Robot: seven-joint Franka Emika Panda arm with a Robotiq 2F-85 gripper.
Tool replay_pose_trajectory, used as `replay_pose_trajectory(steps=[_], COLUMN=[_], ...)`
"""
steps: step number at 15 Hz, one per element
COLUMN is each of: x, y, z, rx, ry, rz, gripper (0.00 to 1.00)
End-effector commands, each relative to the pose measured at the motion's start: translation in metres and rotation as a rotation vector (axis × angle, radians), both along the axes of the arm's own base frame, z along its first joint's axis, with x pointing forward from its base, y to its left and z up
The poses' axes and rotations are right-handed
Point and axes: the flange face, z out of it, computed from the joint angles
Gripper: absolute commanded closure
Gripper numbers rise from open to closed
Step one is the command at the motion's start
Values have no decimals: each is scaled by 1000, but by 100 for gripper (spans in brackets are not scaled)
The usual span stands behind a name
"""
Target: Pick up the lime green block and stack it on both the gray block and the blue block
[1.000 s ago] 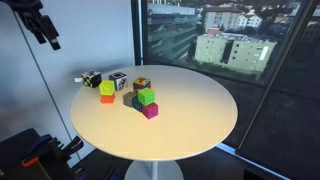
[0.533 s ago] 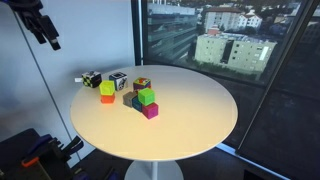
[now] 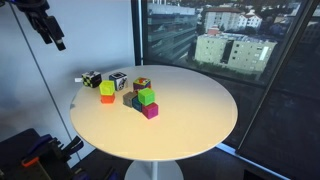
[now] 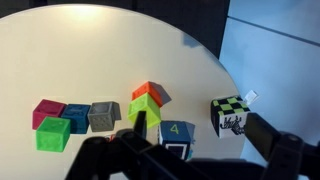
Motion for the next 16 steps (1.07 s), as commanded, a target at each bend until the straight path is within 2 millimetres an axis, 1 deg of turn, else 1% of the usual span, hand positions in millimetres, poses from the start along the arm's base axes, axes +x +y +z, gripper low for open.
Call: replay_pose_trajectory(steps=[1, 7, 10, 16], x=[28, 72, 93, 124], y=[-8, -21, -24, -28], z=[1, -18, -35, -68], rx=[-14, -50, -64, -108], ry=[27, 112, 150, 229], rz=[-45, -74, -41, 77], gripper=[0, 0, 0, 0])
